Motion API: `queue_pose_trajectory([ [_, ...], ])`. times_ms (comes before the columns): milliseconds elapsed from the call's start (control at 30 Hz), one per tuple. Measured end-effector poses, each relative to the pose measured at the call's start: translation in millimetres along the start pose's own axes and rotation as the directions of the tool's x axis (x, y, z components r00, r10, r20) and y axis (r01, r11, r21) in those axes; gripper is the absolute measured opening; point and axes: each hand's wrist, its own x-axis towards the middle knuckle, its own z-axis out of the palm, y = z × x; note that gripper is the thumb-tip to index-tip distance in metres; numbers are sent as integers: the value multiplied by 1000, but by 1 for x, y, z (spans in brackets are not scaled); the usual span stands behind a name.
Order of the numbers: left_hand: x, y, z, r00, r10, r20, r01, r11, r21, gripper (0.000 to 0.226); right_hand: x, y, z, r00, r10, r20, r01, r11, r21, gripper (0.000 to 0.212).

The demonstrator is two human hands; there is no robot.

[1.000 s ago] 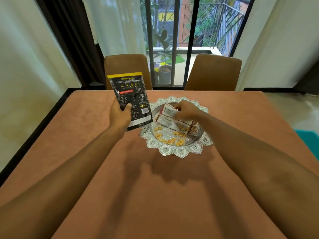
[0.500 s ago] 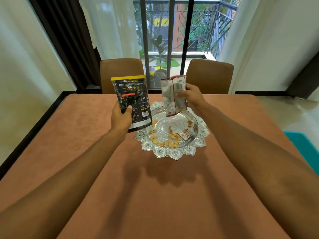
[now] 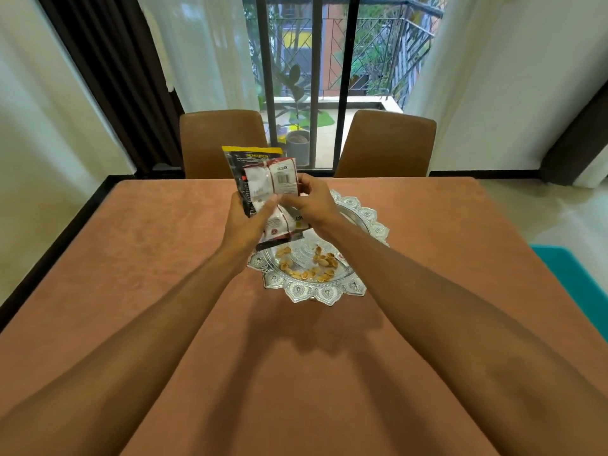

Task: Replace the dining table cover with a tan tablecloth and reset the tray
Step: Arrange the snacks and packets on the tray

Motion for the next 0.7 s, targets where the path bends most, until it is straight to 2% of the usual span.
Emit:
queue_pose_trajectory([
  [67,0,-1,0,1000,16,-12,-15,997,80,49,-1,-3,4,998,-44,33,45,998,-47,31],
  [133,1,-3,-1,997,-10,-76,19,993,119,42,-5,-5,1,995,-69,67,78,987,-140,41],
  [200,2,-5,-3,992,-5,-128,25,987,160,36,-12,-4,-13,995,-47,85,71,953,-294,47],
  [233,3,-6,-5,988,-5,-154,31,986,163,35,-15,-2,-25,996,-27,89,61,915,-399,41],
  [267,4,-7,-7,984,-14,-176,41,988,152,35,-20,2,-39,996,-2,94,50,854,-518,32],
  [333,5,-9,-11,977,-41,-208,68,990,127,36,-29,9,-69,989,90,119,29,664,-747,16],
  [433,4,-13,-11,972,-63,-227,88,991,102,35,-45,17,-95,968,218,127,41,362,-931,26],
  [500,2,-13,-7,973,-57,-223,81,992,100,36,-55,21,-98,969,210,129,70,264,-962,34],
  [700,0,-8,-3,978,-16,-210,44,990,134,41,-61,28,-87,960,237,151,87,262,-961,31],
])
